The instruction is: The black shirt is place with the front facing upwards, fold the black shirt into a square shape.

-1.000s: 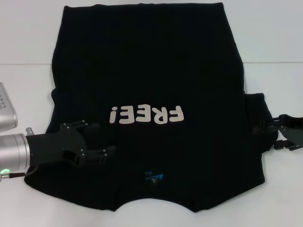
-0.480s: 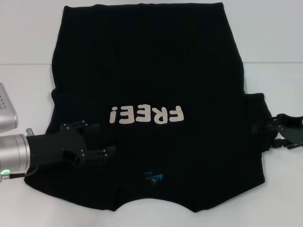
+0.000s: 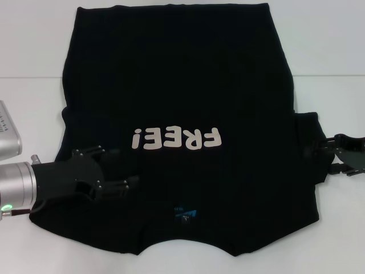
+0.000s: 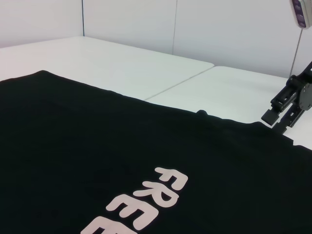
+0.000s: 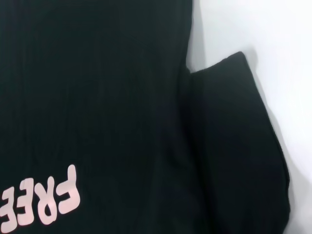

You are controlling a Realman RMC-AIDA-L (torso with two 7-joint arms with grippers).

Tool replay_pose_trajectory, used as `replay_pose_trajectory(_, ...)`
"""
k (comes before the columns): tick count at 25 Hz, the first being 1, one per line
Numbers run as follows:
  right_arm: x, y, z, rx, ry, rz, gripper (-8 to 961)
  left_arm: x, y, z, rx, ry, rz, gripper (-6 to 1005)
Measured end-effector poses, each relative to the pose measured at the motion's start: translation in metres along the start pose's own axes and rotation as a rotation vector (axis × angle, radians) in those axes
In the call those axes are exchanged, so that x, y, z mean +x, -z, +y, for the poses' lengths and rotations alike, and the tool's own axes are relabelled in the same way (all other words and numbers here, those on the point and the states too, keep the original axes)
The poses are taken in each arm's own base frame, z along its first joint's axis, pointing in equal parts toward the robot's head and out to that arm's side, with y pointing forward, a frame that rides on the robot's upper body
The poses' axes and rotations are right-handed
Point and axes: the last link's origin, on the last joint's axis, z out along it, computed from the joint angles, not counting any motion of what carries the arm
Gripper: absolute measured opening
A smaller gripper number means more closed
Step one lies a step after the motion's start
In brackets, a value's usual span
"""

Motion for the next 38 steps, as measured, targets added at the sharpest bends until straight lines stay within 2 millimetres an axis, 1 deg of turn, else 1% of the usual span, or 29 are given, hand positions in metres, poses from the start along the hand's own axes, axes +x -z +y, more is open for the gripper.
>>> replay_pose_trajectory(1,-0.0001,-0.0001,0.0,0.001,0.001,-0.001,882,0.0,0.0,0.0,0.0,0.0,0.0,834)
replay_pose_trajectory(7,-0.0015,-0.0014,-0.0005,0.012,0.002,-0.012,781,0.0,0.0003,-0.0003,0.001,0.0,0.0,834)
replay_pose_trajectory(12,-0.0013,-0.0027,0.0,0.014,0.0,-0.014,566,0.0,0.0005,-0.0004,0.001,0.001,-0.001,834)
replay_pose_trajectory(20,-0.0018,-0.0051,-0.0001,0.03,0.012,-0.022,395,0.0009,0.0,-0.0008,0.0,-0.001,0.0,833)
replay_pose_trajectory(25,0.0,-0.0088,0.0035,0.06,0.063,0.001,371,0.0013,-0.0001,-0.0012,0.002,-0.001,0.001,833)
replay_pose_trajectory(31,-0.0018,-0.0094,0.0056,0.063,0.07,-0.004,177,0.0011,0.0,-0.0012,0.003,-0.001,0.001,833)
replay_pose_trajectory(36,-0.0015,-0.0089,0.0043,0.064,0.069,-0.005,80,-0.0003,-0.0006,-0.0001,0.0,0.008,0.003,834)
replay_pose_trajectory(38,-0.0013,-0.0081,0.0024,0.067,0.07,-0.006,81,-0.0019,-0.0006,0.0004,-0.003,0.015,0.003,834)
